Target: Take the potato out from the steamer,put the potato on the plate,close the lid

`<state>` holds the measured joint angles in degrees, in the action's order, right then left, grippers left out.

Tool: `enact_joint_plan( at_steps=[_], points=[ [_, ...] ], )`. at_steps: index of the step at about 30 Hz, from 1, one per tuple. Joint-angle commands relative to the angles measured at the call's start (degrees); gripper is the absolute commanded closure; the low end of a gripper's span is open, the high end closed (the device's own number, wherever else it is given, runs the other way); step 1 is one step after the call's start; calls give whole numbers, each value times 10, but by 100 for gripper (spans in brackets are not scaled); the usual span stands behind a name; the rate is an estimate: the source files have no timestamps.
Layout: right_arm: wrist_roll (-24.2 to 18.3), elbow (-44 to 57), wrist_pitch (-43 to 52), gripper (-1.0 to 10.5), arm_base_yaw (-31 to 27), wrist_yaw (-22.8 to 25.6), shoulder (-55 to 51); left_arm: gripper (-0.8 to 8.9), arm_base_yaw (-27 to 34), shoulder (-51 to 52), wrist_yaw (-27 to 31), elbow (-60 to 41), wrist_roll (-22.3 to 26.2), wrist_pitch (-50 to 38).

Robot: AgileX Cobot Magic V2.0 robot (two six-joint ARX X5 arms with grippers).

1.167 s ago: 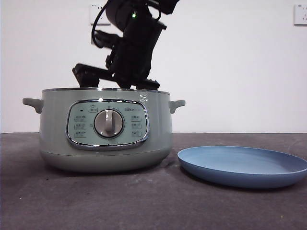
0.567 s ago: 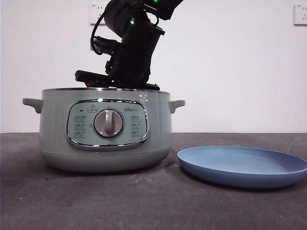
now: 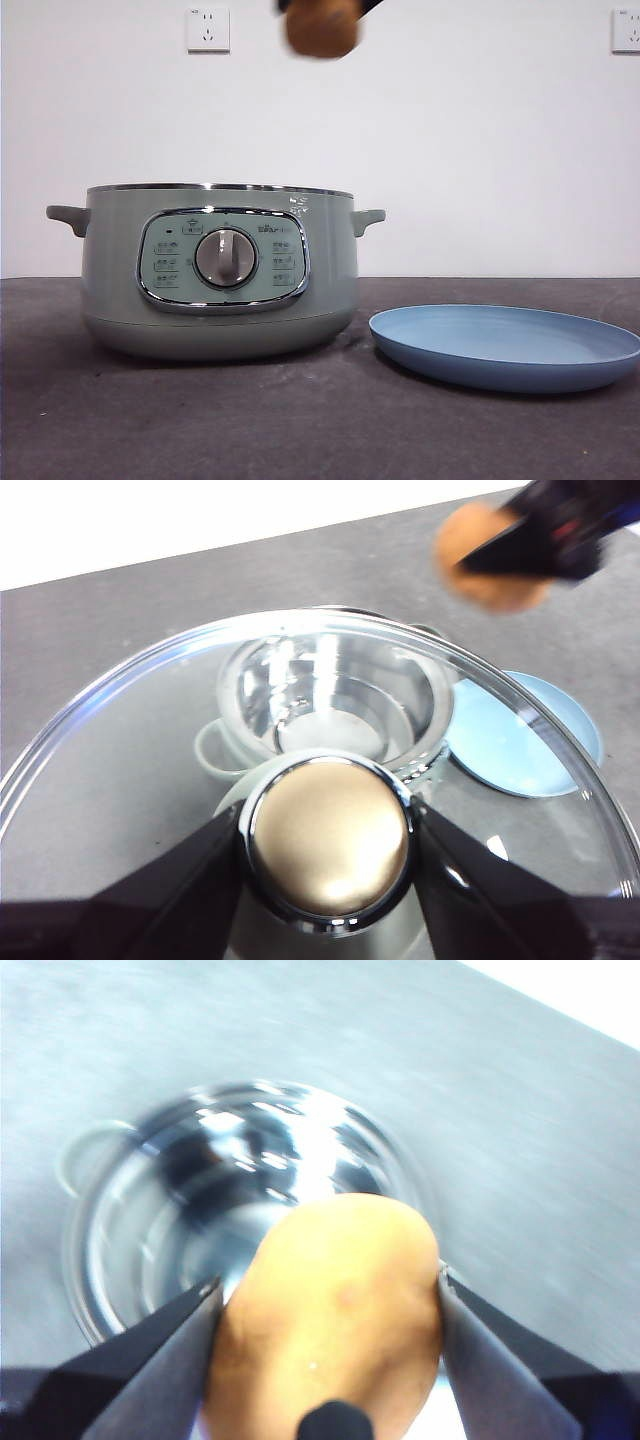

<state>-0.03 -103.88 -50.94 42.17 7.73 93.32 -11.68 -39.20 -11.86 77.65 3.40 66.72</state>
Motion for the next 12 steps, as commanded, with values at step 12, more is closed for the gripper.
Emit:
enact_joint_plan(
  at_steps=[12],
  points=[
    [-4,161,-54,965,-100,-3,-149,826,1,5,-9,5,3,-28]
  ],
)
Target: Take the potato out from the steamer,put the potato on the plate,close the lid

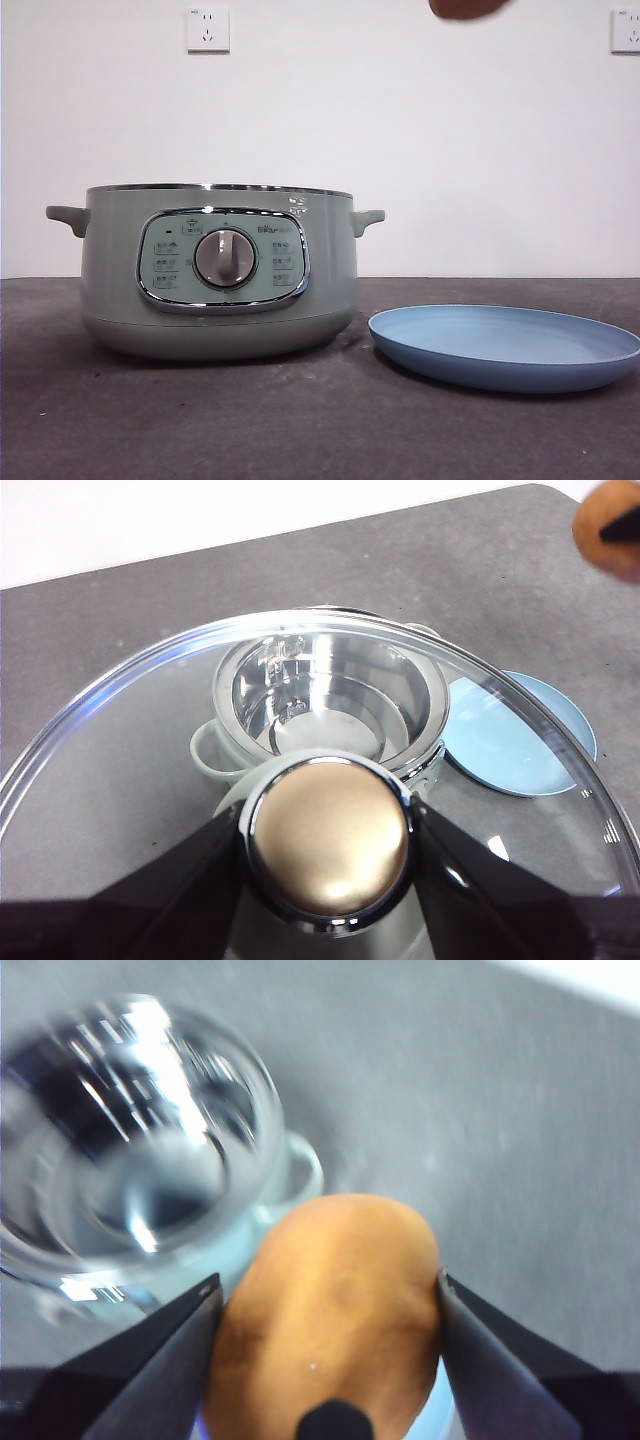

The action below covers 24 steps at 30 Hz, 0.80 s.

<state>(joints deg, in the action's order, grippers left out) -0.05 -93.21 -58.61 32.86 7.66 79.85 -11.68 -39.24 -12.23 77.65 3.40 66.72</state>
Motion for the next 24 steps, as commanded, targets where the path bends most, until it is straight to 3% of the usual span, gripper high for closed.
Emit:
enact_joint_plan(
  at_steps=[1,8,11,15,24],
  points=[
    [-2,81,40,965,-11,-2,-23,826,1,5,-6,5,3,-28],
    [4,272,171,965,-34,-5,-52,826,1,5,-17,5,3,-28],
    [11,345,245,965,-46,-46,-49,826,1,5,-17,5,3,-26],
    [19,424,345,965,-57,-62,-31,826,1,5,-17,5,3,-23],
    [19,471,448,965,-73,-66,50,826,1,5,-17,5,3,-24]
  ],
)
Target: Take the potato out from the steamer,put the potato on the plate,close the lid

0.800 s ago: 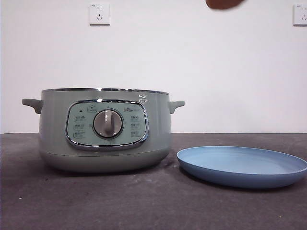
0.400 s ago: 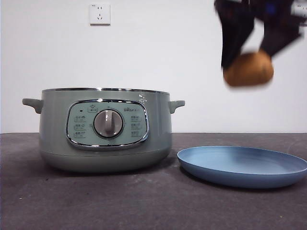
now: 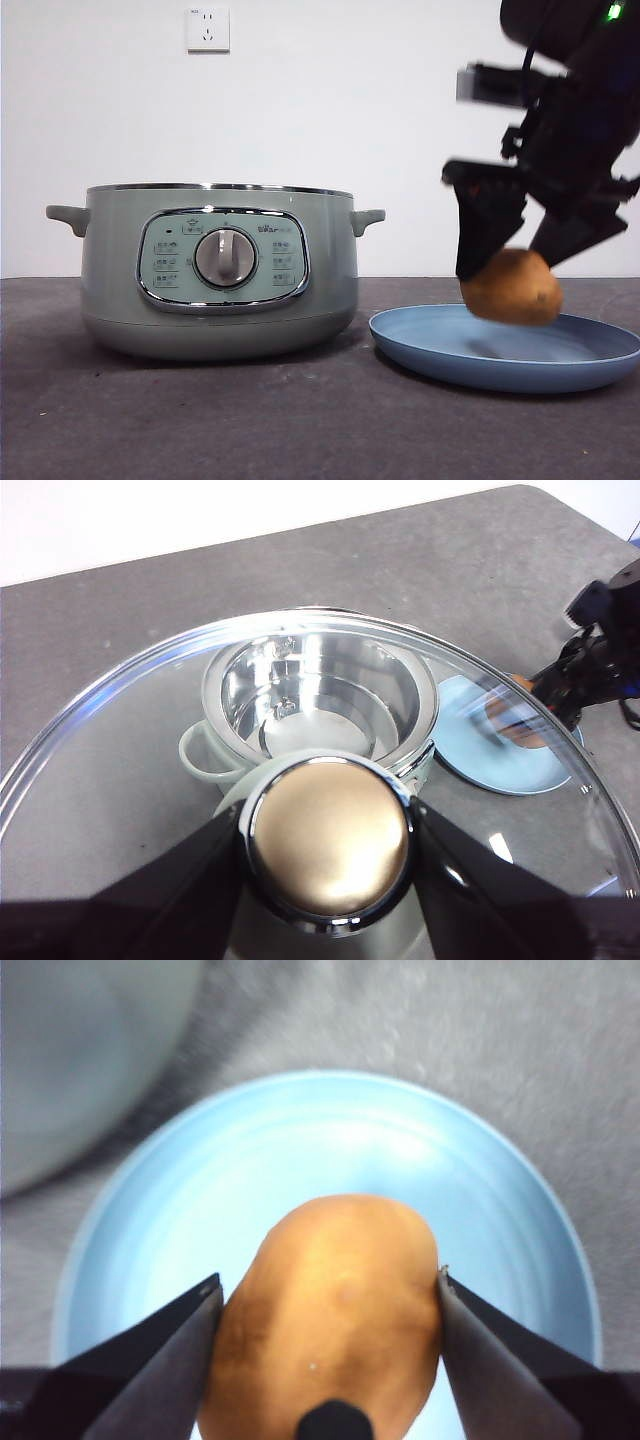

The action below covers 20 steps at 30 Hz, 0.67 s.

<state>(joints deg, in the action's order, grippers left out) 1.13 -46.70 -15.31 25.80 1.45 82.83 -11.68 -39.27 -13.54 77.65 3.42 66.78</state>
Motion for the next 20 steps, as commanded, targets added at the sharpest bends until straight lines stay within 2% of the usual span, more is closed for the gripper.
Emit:
enact_joint_plan(
  at_steps=[1,9,11,14,18,20],
  points=[
    [7,6,22,965,-3,-12,29,826,1,5,-4,5,2,-24],
    [10,6,33,963,-3,-15,65,826,1,0,-4,5,3,-28],
    [10,6,33,922,-3,-15,65,826,1,-5,-4,5,8,-30],
    [17,6,28,741,-5,-15,64,827,1,-20,-7,5,11,-37],
    [20,6,28,417,-6,-15,64,827,1,-46,-33,5,11,-62],
    [20,6,28,344,-7,-14,61,826,1,-62,-34,5,11,-82]
  ],
)
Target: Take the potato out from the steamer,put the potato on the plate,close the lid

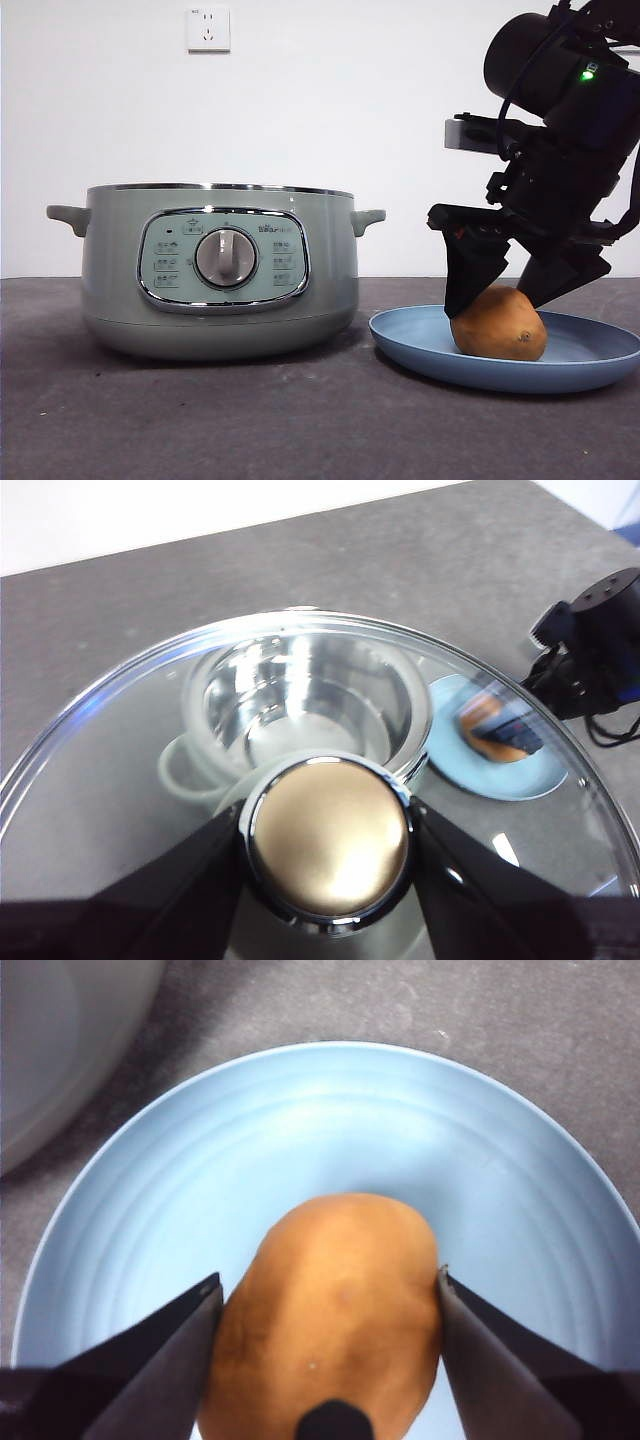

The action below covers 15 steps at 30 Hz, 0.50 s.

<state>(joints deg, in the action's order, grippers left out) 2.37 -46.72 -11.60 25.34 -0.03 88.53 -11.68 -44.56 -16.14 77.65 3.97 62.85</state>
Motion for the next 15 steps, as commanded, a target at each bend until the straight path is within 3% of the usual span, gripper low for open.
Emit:
enact_joint_plan(
  at_steps=[1,15],
  points=[
    [8,6,-9,338,-3,2,2,826,1,-17,-8,5,6,-51],
    [8,6,-60,339,-5,1,-159,826,-26,-194,-36,5,25,-189]
  ],
)
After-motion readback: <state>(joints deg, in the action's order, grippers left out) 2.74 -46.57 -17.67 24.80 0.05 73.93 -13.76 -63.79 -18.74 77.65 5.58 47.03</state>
